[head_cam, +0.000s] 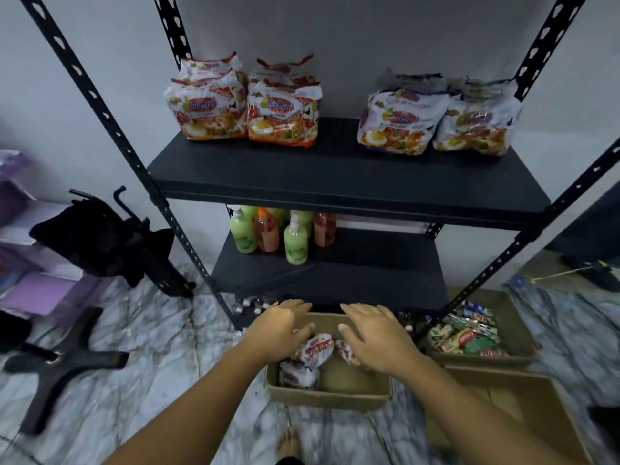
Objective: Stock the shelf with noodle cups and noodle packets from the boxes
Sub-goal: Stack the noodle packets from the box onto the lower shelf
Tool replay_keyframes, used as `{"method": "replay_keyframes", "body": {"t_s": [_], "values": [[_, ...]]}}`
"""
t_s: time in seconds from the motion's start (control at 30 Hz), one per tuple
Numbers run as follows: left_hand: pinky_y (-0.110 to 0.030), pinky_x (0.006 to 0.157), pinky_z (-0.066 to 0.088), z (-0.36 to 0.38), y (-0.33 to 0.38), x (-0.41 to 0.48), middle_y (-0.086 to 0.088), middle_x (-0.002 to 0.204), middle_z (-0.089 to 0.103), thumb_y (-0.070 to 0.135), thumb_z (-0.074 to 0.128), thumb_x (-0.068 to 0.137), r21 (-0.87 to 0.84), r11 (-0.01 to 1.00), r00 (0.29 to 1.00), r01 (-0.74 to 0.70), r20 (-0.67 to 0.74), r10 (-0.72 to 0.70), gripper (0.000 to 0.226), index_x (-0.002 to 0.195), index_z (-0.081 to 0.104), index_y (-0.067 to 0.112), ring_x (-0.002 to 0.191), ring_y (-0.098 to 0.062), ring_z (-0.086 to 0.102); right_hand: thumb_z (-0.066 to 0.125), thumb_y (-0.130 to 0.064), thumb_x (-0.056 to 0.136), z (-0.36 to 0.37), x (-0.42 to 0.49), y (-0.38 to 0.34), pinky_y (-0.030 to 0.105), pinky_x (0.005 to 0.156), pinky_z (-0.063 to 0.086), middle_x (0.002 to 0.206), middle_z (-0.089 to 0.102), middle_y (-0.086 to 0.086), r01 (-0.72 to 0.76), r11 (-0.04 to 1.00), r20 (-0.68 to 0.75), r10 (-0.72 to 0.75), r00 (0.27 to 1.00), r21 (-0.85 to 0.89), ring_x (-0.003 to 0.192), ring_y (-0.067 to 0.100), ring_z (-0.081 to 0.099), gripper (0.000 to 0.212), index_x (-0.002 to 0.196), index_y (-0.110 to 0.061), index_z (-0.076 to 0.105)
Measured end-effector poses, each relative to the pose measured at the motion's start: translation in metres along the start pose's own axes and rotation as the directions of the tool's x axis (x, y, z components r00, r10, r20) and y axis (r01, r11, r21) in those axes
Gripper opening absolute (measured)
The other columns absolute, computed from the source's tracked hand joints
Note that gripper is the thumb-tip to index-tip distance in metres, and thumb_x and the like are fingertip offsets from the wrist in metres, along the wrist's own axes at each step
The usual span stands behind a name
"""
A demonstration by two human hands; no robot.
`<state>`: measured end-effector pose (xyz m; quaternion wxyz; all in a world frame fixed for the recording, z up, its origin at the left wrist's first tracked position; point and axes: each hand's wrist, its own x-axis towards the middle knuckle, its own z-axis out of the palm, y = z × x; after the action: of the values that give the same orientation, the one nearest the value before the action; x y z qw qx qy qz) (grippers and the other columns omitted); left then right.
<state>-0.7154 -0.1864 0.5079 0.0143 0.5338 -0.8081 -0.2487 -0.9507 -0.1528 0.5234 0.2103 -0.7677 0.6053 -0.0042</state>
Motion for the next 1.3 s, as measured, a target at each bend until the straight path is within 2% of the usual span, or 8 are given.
{"method": "replay_keyframes", "body": {"t_s": [0.1, 0.17, 0.43, 0.63, 0.8, 1.0, 1.17, 1.3], "values": [[-0.040, 0.093, 0.051, 0.023, -0.015, -0.013, -0.002, 0.135, 0.061, 0.047, 0.053, 0.102, 0.023, 0.999, 0.996, 0.040, 0.085, -0.042, 0.042, 0.136, 0.059, 0.023, 0.119, -0.028, 0.060, 0.031, -0.053, 0.104, 0.036, -0.006, -0.002, 0.042, 0.123, 0.018, 0.163, 0.036, -0.004, -0.039, 0.999, 0.081, 0.041, 0.996, -0.024, 0.149, 0.016, 0.031, 0.061, 0.159, -0.026, 0.032], [-0.041, 0.089, 0.052, 0.035, -0.025, -0.020, -0.005, 0.129, 0.062, 0.046, 0.053, 0.101, 0.046, 0.997, 0.989, 0.060, 0.135, -0.066, 0.042, 0.134, 0.058, 0.020, 0.114, -0.031, 0.061, 0.031, -0.052, 0.104, 0.055, -0.009, -0.004, 0.043, 0.123, 0.020, 0.161, 0.039, -0.003, -0.074, 0.997, 0.138, 0.077, 0.987, -0.027, 0.148, 0.017, 0.034, 0.060, 0.158, -0.025, 0.033], [-0.041, 0.102, 0.048, 0.070, -0.073, -0.028, -0.007, 0.150, 0.050, 0.050, 0.050, 0.101, 0.060, 0.991, 0.935, 0.120, 0.327, -0.133, 0.061, 0.153, 0.042, 0.019, 0.130, -0.029, 0.053, 0.031, -0.056, 0.105, 0.099, -0.014, -0.015, 0.045, 0.120, 0.022, 0.165, 0.031, 0.001, -0.261, 0.965, 0.318, 0.256, 0.913, -0.029, 0.150, 0.021, 0.030, 0.063, 0.160, -0.025, 0.027], [-0.041, 0.101, 0.049, 0.088, -0.103, -0.016, -0.007, 0.150, 0.048, 0.050, 0.051, 0.101, 0.058, 0.996, 0.925, 0.073, 0.370, -0.090, 0.062, 0.154, 0.040, 0.020, 0.132, -0.029, 0.051, 0.032, -0.060, 0.103, 0.127, -0.013, -0.017, 0.047, 0.114, 0.035, 0.158, 0.042, 0.007, -0.412, 0.911, 0.364, 0.388, 0.847, -0.010, 0.142, 0.028, 0.041, 0.063, 0.154, -0.025, 0.036], [-0.044, 0.098, 0.051, 0.104, -0.119, -0.004, -0.008, 0.146, 0.049, 0.051, 0.051, 0.100, 0.066, 0.996, 0.908, 0.064, 0.411, -0.085, 0.064, 0.154, 0.038, 0.018, 0.128, -0.030, 0.053, 0.033, -0.057, 0.105, 0.138, -0.012, -0.015, 0.044, 0.117, 0.031, 0.163, 0.034, 0.007, -0.443, 0.896, 0.388, 0.401, 0.830, 0.022, 0.148, 0.028, 0.033, 0.065, 0.161, -0.024, 0.024], [-0.043, 0.098, 0.052, 0.137, -0.134, 0.013, -0.006, 0.146, 0.050, 0.046, 0.050, 0.101, 0.043, 0.995, 0.896, 0.086, 0.434, -0.096, 0.055, 0.149, 0.045, 0.019, 0.129, -0.028, 0.054, 0.035, -0.058, 0.104, 0.164, 0.022, 0.010, 0.040, 0.115, 0.036, 0.162, 0.037, 0.004, -0.443, 0.894, 0.415, 0.379, 0.827, 0.067, 0.147, 0.025, 0.036, 0.066, 0.161, -0.027, 0.026], [-0.040, 0.098, 0.050, 0.190, -0.153, 0.055, -0.006, 0.145, 0.051, 0.042, 0.053, 0.101, -0.025, 0.988, 0.912, 0.151, 0.389, -0.129, 0.055, 0.151, 0.044, 0.021, 0.128, -0.029, 0.054, 0.042, -0.052, 0.104, 0.224, 0.064, 0.042, 0.036, 0.111, 0.040, 0.159, 0.042, 0.000, -0.409, 0.905, 0.402, 0.332, 0.853, 0.121, 0.143, 0.023, 0.042, 0.060, 0.159, -0.030, 0.030], [-0.039, 0.093, 0.052, 0.266, -0.183, 0.103, -0.005, 0.144, 0.051, 0.042, 0.054, 0.100, -0.045, 0.985, 0.924, 0.169, 0.355, -0.143, 0.050, 0.145, 0.049, 0.022, 0.123, -0.030, 0.056, 0.041, -0.051, 0.105, 0.304, 0.103, 0.086, 0.035, 0.113, 0.039, 0.159, 0.042, -0.001, -0.415, 0.896, 0.450, 0.309, 0.838, 0.159, 0.145, 0.021, 0.040, 0.060, 0.160, -0.030, 0.029]]}}
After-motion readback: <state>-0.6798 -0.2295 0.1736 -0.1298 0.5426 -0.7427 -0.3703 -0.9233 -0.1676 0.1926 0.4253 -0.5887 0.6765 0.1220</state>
